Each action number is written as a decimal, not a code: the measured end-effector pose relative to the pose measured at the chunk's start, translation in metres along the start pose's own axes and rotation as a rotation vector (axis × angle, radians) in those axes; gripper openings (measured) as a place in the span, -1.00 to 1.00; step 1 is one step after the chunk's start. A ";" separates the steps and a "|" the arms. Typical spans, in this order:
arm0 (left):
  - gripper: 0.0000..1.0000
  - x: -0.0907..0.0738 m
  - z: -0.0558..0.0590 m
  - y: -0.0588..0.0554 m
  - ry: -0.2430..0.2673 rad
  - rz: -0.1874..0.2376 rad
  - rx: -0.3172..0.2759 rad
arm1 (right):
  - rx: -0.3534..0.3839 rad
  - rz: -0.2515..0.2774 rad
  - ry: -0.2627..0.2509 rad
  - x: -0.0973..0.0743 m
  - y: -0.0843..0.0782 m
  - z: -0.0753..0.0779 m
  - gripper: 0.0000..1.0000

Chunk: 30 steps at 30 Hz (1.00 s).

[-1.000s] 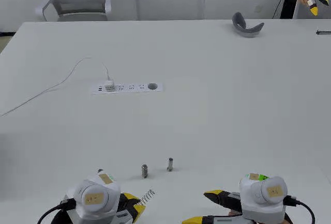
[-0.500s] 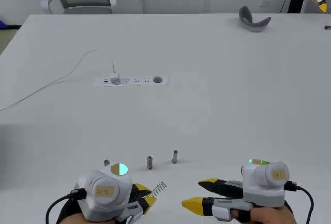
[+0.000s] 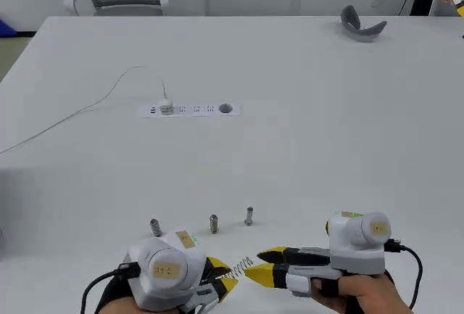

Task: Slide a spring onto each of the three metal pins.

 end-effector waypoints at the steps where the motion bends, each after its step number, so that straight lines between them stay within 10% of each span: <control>1: -0.79 0.000 0.001 0.001 -0.003 0.001 0.004 | 0.002 -0.005 0.007 0.002 0.000 -0.001 -0.37; 24: -0.79 0.004 0.005 0.000 -0.061 -0.016 0.089 | -0.002 -0.087 0.105 0.013 0.007 -0.015 -0.72; 30: -0.80 0.002 0.002 0.001 -0.082 -0.001 0.095 | -0.116 -0.157 0.109 0.015 0.016 -0.019 -0.75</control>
Point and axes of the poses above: the centre of the closed fingertips' face, and the gripper's own axes: x roughly forward along the fingers, z roughly to its right, y roughly out of its top, the point moved 9 cm from there along -x, roughly backward along the fingers, and after that the axes turned 2 degrees about -x, right-handed, at the moved point
